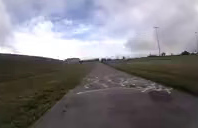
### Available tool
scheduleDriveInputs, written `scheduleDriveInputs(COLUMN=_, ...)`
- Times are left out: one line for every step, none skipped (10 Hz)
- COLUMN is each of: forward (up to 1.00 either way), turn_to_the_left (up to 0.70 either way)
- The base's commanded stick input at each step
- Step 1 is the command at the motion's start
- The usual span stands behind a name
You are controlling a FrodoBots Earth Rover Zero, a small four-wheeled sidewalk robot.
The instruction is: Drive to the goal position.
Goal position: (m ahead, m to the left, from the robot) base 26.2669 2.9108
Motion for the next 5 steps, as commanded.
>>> scheduleDriveInputs(forward=1.0, turn_to_the_left=0.0)
scheduleDriveInputs(forward=1.0, turn_to_the_left=0.0)
scheduleDriveInputs(forward=1.0, turn_to_the_left=0.0)
scheduleDriveInputs(forward=1.0, turn_to_the_left=0.0)
scheduleDriveInputs(forward=1.0, turn_to_the_left=0.0)
